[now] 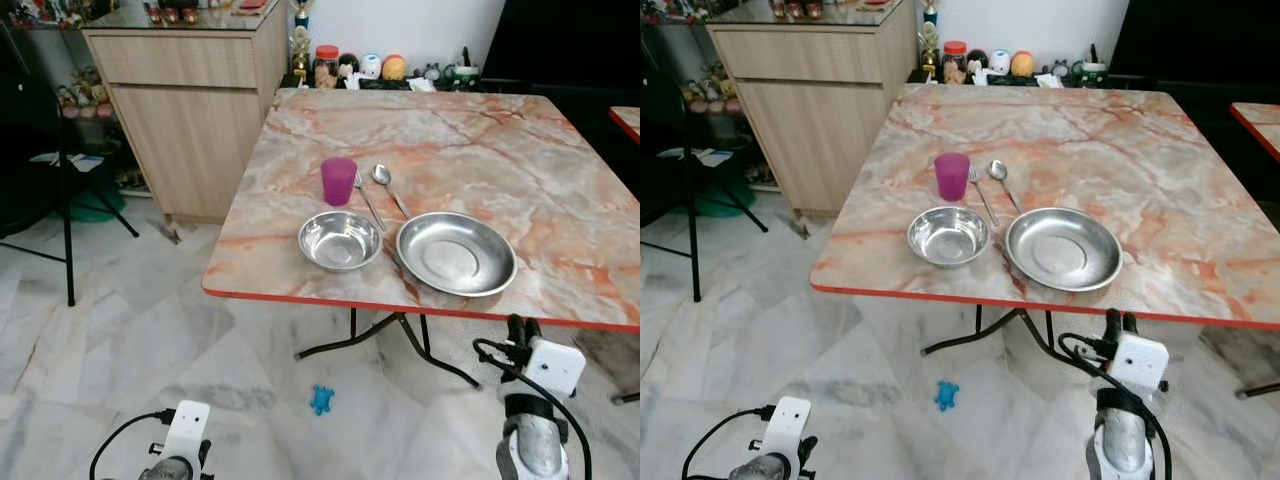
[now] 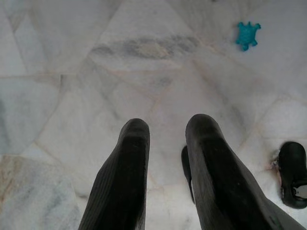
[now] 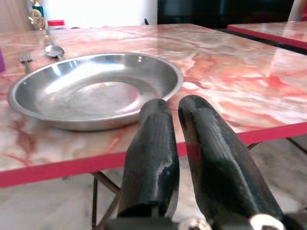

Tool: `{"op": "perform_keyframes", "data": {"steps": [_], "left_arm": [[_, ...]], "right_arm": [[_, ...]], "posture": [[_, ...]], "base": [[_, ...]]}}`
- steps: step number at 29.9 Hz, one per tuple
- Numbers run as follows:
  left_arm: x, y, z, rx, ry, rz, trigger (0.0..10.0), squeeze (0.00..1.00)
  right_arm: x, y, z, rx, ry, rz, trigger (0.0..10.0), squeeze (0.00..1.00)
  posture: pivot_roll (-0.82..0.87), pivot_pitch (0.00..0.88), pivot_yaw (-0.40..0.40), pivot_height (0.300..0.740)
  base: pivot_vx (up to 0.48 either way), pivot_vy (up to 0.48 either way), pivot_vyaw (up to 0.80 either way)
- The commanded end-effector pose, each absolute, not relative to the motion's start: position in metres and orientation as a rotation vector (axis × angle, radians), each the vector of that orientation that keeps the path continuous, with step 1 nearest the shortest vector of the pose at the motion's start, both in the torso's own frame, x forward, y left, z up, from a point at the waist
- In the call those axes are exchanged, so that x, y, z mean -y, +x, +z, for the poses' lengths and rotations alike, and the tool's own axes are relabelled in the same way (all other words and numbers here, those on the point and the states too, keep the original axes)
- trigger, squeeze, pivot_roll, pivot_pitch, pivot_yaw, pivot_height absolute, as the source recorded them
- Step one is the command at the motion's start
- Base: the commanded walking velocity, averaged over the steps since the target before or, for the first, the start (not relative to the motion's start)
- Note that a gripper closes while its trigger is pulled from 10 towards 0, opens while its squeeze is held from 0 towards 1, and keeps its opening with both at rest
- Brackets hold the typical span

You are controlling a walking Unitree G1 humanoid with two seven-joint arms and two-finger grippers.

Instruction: Setting the table

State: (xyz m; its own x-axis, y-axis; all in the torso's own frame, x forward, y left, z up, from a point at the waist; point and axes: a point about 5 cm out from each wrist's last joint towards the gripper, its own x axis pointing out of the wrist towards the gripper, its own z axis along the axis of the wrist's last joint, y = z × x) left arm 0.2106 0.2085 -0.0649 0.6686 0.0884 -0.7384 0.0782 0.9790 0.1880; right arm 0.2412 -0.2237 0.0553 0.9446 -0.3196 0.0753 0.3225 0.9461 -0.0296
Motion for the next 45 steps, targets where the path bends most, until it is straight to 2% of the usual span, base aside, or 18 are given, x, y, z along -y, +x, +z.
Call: {"op": "perform_keyframes", "data": {"steps": [1,13,32,45], "left_arm": [[-0.211,0.207,-0.066,-0.839,0.200,0.017,10.0,0.00],[-0.213,0.209,-0.065,-0.834,0.189,0.029,10.0,0.00],[-0.213,0.207,-0.066,-0.837,0.186,0.036,10.0,0.00],[-0.212,0.207,-0.066,-0.828,0.177,0.031,10.0,0.00]], "right_arm": [[0.228,0.244,0.066,0.098,-0.038,-0.344,10.0,0.00],[0.230,0.269,0.093,0.119,0.010,-0.347,10.0,0.00],[0.229,0.274,0.094,0.091,0.012,-0.337,10.0,0.00],[0.235,0.273,0.097,0.101,0.017,-0.363,10.0,0.00]], "posture": [[0.02,0.000,-0.017,0.740],[0.02,0.000,-0.015,0.740],[0.04,0.000,-0.024,0.740],[0.04,0.000,-0.023,0.740]], "base": [[0.000,0.000,0.00],[0.112,0.000,0.00],[0.288,0.000,0.00],[0.000,0.000,0.00]]}}
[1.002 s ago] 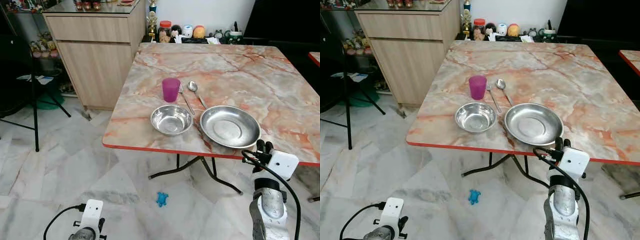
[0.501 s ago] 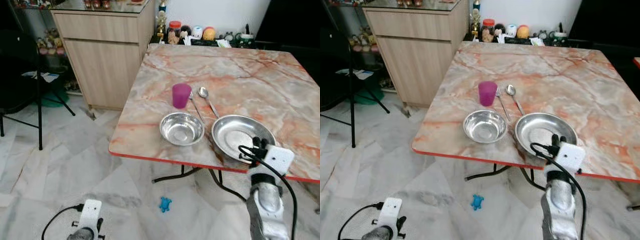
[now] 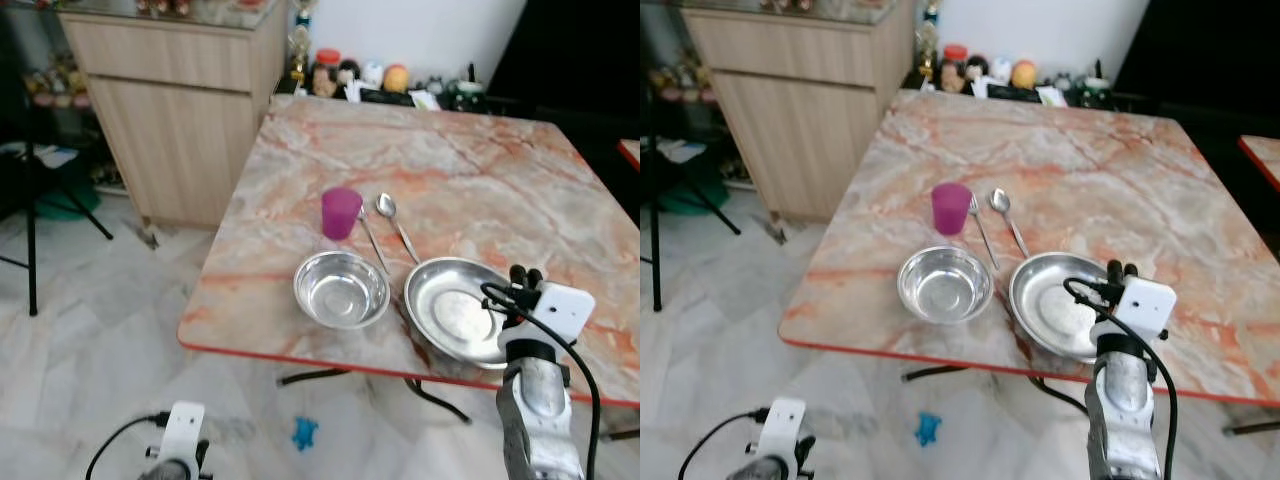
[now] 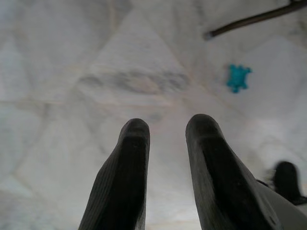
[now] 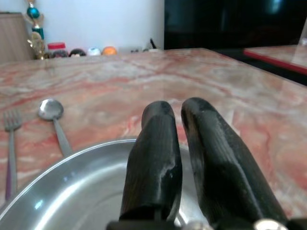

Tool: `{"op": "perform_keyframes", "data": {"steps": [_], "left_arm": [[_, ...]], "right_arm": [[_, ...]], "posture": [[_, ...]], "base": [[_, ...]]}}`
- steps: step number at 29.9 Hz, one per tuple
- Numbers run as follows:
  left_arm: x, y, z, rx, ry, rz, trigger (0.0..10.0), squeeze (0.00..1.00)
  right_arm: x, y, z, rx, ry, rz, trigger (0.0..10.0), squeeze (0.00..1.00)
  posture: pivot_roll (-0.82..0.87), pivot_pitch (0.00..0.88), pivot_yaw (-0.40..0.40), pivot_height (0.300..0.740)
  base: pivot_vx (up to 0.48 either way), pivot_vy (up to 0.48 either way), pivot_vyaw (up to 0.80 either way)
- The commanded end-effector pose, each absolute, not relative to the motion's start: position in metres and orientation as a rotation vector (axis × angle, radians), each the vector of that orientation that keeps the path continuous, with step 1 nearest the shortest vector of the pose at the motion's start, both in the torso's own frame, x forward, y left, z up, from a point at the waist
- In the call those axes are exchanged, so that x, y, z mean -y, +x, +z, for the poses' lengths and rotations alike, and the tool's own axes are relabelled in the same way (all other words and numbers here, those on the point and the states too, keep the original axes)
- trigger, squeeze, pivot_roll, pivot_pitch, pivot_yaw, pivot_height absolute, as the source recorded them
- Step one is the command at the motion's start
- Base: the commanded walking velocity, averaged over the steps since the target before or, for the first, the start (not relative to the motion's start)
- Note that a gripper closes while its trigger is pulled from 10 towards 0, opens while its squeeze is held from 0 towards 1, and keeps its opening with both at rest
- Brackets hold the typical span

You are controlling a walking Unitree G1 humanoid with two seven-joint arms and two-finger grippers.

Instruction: Setting the table

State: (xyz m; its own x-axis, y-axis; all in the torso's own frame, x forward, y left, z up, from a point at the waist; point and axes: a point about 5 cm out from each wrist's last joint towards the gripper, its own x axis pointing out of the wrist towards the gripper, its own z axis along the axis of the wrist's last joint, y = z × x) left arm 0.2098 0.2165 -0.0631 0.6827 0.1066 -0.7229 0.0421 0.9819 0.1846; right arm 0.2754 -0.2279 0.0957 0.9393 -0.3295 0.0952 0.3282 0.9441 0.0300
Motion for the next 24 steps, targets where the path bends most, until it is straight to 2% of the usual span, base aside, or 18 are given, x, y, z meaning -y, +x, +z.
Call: {"op": "perform_keyframes", "data": {"steps": [1,5,6,7,19,24], "left_arm": [[-0.212,0.207,-0.066,-0.827,0.178,0.032,10.0,0.00],[-0.212,0.206,-0.066,-0.829,0.178,0.033,10.0,0.00],[-0.212,0.206,-0.066,-0.830,0.179,0.033,10.0,0.00],[-0.212,0.206,-0.066,-0.831,0.179,0.033,10.0,0.00],[-0.212,0.205,-0.067,-0.834,0.179,0.036,10.0,0.00],[-0.212,0.205,-0.067,-0.833,0.179,0.037,10.0,0.00]], "right_arm": [[0.236,0.273,0.097,0.102,0.021,-0.367,10.0,0.00],[0.239,0.273,0.097,0.098,0.032,-0.380,10.0,0.00],[0.243,0.273,0.097,0.095,0.056,-0.398,10.0,0.83],[0.247,0.272,0.096,0.076,0.082,-0.418,10.0,1.00],[0.282,0.276,0.091,-0.032,0.238,-0.541,10.0,1.00],[0.277,0.283,0.087,-0.075,0.297,-0.486,10.0,1.00]], "posture": [[0.04,0.000,-0.024,0.740],[0.04,0.000,-0.026,0.740],[0.04,0.000,-0.026,0.740],[0.04,0.000,-0.026,0.740],[0.04,0.000,-0.026,0.740],[0.04,0.000,-0.025,0.740]], "base": [[0.000,0.000,0.00],[0.000,0.000,0.00],[0.000,0.000,0.00],[0.000,0.000,0.00],[0.000,0.000,0.00],[0.000,0.000,0.00]]}}
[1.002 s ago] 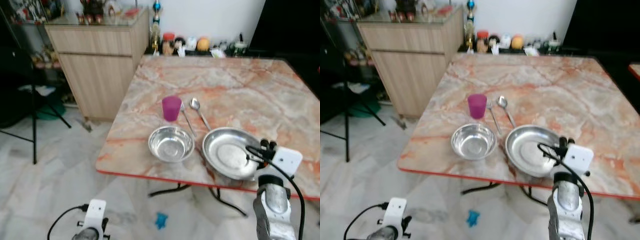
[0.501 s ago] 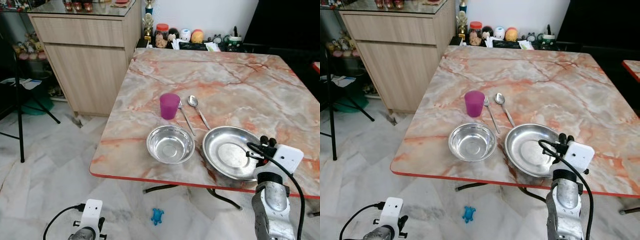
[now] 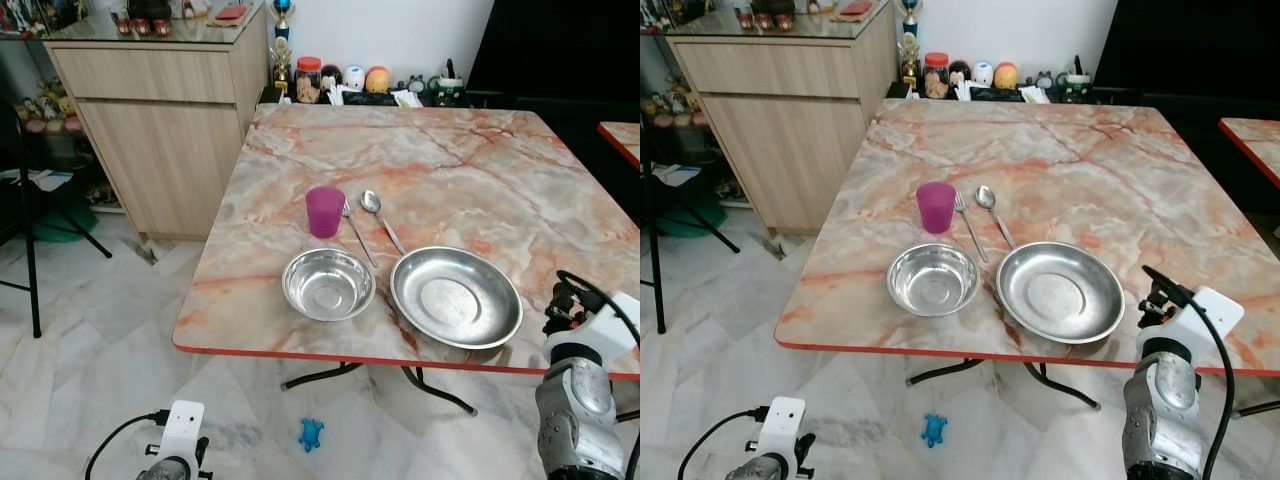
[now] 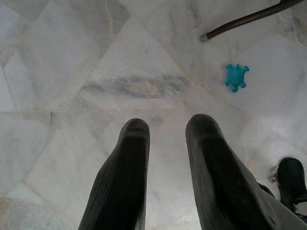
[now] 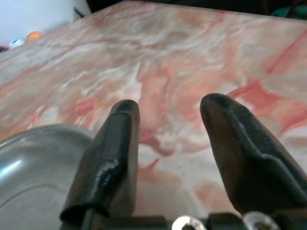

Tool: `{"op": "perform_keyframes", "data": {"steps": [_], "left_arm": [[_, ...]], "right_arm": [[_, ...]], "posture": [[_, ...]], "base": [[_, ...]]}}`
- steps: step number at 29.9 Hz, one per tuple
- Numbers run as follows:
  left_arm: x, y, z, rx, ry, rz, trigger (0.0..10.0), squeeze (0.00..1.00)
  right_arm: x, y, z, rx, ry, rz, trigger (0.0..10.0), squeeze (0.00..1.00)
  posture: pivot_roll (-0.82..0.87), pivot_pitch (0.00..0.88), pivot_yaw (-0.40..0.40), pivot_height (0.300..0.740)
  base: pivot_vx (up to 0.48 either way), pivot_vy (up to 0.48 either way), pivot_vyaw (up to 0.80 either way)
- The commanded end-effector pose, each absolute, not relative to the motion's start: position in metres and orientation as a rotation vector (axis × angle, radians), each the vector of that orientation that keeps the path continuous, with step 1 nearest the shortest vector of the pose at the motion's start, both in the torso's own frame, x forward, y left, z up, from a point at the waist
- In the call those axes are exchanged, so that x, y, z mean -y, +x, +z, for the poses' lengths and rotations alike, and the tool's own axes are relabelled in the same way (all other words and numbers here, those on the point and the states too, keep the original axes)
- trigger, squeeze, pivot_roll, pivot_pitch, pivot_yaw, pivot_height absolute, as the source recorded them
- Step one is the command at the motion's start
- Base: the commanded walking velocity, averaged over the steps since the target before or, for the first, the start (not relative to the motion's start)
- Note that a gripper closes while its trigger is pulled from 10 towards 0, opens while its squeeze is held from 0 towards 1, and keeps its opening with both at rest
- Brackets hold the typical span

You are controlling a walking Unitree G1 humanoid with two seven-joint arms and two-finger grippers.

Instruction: Setting the table

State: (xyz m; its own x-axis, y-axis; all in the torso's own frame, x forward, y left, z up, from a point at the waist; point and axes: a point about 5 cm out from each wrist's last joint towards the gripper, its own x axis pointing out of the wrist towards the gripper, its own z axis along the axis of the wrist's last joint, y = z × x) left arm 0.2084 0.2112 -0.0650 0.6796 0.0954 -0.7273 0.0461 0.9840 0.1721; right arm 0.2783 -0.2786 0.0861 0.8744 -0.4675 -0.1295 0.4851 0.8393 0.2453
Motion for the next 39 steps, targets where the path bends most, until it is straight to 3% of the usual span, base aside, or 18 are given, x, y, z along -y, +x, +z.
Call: {"op": "perform_keyframes", "data": {"steps": [1,2,3,4,16,39], "left_arm": [[-0.213,0.205,-0.067,-0.832,0.179,0.037,10.0,0.00],[-0.213,0.205,-0.066,-0.832,0.178,0.039,10.0,0.00],[-0.213,0.205,-0.066,-0.832,0.178,0.039,10.0,0.00],[-0.213,0.205,-0.066,-0.832,0.179,0.040,10.0,0.00],[-0.212,0.204,-0.067,-0.838,0.179,0.038,10.0,0.00],[-0.213,0.203,-0.067,-0.835,0.195,0.029,10.0,0.00]], "right_arm": [[0.276,0.284,0.088,-0.080,0.300,-0.479,10.0,1.00],[0.273,0.286,0.089,-0.080,0.296,-0.463,10.0,1.00],[0.272,0.288,0.089,-0.083,0.297,-0.450,10.0,0.91],[0.267,0.291,0.089,-0.092,0.306,-0.415,10.0,0.00],[0.260,0.290,0.076,-0.182,0.351,-0.321,10.0,0.00],[0.275,0.276,0.071,-0.184,0.454,-0.303,10.0,0.00]], "posture": [[0.04,0.000,-0.025,0.740],[0.04,0.000,-0.025,0.740],[0.04,0.000,-0.025,0.740],[0.04,0.000,-0.025,0.740],[0.04,0.000,-0.027,0.740],[0.05,0.000,-0.029,0.740]], "base": [[0.000,0.000,0.00],[0.000,0.000,0.00],[0.000,0.000,0.00],[0.000,0.000,0.00],[0.000,0.000,0.00],[0.000,0.000,0.00]]}}
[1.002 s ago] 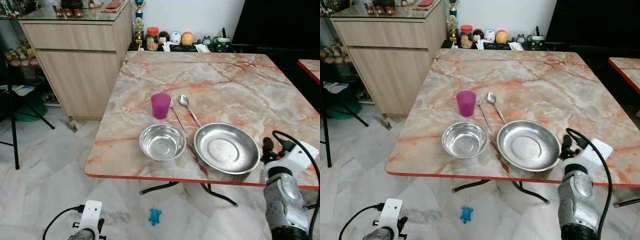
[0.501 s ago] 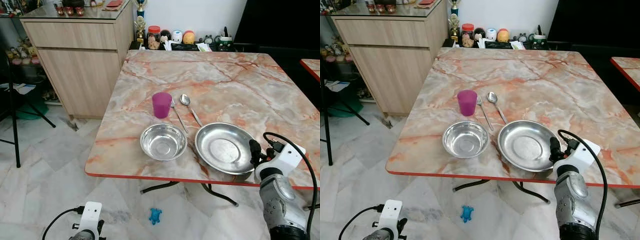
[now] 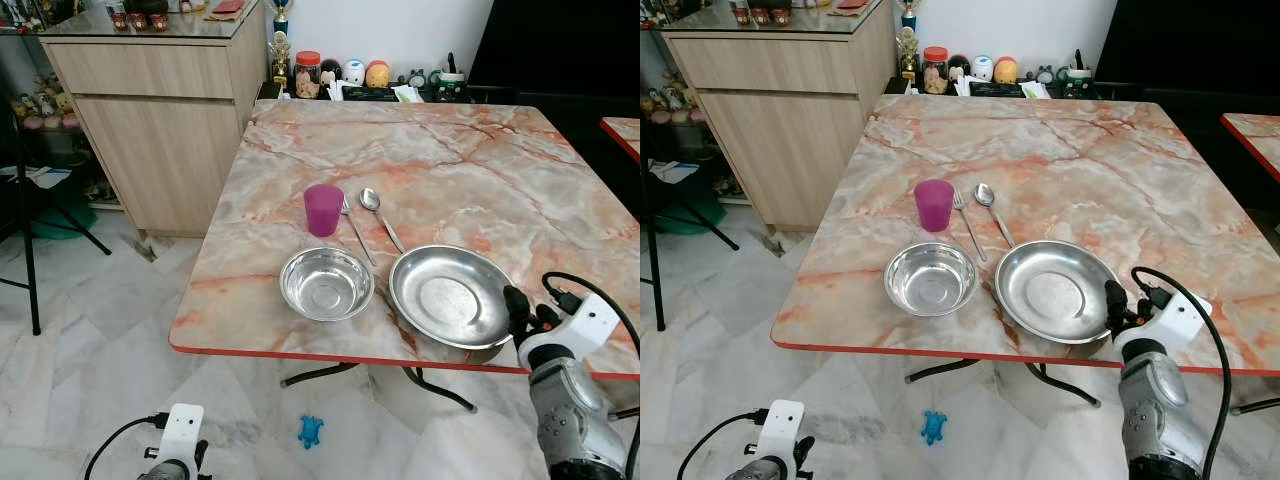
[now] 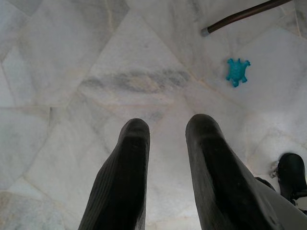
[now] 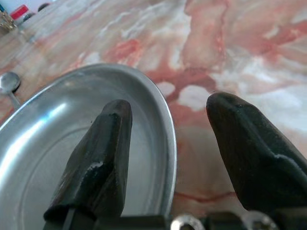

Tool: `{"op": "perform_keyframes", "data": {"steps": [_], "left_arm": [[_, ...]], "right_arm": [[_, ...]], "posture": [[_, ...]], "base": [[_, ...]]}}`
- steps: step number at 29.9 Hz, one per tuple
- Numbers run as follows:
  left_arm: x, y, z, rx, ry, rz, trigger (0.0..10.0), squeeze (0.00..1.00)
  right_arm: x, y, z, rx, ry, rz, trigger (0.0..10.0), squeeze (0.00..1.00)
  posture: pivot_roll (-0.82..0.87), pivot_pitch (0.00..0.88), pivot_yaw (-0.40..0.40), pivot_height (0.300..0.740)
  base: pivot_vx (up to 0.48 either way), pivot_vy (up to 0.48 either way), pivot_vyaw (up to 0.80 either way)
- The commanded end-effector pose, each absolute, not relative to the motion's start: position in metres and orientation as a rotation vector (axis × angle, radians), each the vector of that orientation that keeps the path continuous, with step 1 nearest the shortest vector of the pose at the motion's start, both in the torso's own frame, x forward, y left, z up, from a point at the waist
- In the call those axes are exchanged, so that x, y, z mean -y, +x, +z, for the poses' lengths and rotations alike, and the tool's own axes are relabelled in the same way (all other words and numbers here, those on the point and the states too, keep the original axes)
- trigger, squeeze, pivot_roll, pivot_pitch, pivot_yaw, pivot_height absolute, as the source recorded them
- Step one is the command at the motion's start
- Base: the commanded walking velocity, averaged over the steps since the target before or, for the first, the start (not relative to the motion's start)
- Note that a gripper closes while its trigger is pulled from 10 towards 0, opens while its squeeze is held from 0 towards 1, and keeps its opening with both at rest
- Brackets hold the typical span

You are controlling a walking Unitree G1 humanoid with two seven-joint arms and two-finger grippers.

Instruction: Setting the table

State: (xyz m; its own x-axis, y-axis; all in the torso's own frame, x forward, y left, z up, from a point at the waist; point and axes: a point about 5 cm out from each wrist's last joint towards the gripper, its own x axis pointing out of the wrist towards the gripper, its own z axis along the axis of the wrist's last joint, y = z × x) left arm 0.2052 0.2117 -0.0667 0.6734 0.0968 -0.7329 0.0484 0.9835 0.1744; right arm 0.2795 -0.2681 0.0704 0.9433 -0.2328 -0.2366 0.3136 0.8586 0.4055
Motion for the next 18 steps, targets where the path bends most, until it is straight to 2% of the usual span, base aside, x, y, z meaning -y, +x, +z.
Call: {"op": "perform_keyframes", "data": {"steps": [1,18], "left_arm": [[-0.213,0.203,-0.067,-0.835,0.195,0.029,10.0,0.00],[-0.214,0.203,-0.067,-0.836,0.202,0.034,10.0,0.00]], "right_arm": [[0.275,0.276,0.070,-0.186,0.454,-0.302,10.0,0.00],[0.265,0.279,0.056,-0.221,0.498,-0.231,10.0,0.00]], "posture": [[0.05,0.000,-0.028,0.740],[0.05,0.000,-0.025,0.740]], "base": [[0.000,0.000,0.00],[0.000,0.000,0.00]]}}
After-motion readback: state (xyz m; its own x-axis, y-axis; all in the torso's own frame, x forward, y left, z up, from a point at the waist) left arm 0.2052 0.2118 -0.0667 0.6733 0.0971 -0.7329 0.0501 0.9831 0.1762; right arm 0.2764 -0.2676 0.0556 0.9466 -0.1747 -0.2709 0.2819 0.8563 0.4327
